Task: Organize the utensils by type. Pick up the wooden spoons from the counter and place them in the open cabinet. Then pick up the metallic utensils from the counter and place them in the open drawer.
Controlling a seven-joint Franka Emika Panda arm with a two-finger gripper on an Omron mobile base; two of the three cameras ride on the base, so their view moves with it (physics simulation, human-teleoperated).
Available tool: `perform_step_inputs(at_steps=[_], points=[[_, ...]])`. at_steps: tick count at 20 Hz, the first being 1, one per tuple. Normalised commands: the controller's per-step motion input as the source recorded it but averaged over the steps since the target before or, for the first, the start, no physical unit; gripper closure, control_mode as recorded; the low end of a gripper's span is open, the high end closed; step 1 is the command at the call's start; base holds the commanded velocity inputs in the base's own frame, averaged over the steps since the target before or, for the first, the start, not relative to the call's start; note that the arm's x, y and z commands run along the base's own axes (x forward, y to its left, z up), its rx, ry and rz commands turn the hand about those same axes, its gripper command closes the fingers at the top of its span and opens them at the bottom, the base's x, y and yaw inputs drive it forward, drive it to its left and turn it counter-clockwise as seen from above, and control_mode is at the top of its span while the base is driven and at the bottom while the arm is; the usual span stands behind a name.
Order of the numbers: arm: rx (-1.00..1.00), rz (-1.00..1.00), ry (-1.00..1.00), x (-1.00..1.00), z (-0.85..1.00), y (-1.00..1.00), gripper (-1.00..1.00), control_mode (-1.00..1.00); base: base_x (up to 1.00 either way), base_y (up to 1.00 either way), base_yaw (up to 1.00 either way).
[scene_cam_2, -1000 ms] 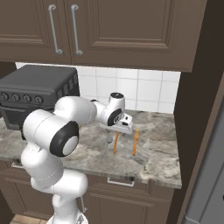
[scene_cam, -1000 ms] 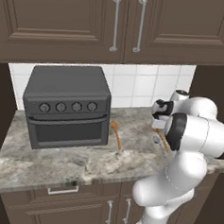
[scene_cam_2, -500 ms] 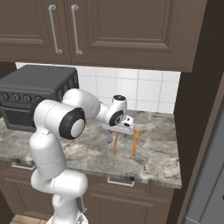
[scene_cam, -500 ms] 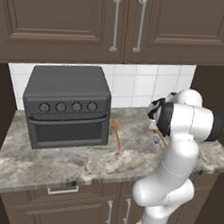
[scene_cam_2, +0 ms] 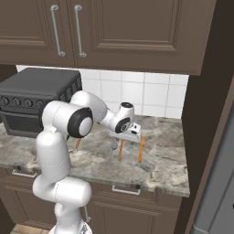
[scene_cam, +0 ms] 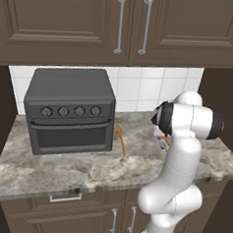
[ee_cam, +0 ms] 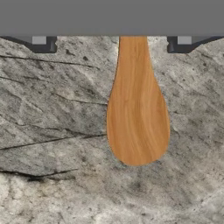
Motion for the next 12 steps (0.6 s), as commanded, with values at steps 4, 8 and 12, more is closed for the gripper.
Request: perform_step_inputs(at_steps=[4,8,12], points=[[0.0,0.0,0.0,0.0,-0.19,-0.02,-1.0,-1.0,0.0,0.0,0.0],[0.0,0.0,0.0,0.0,-0.25,0.0,-1.0,-1.0,0.0,0.0,0.0],[0.0,0.0,0.01,0.0,-0.37,0.0,1.0,-1.0,0.0,0.0,0.0]])
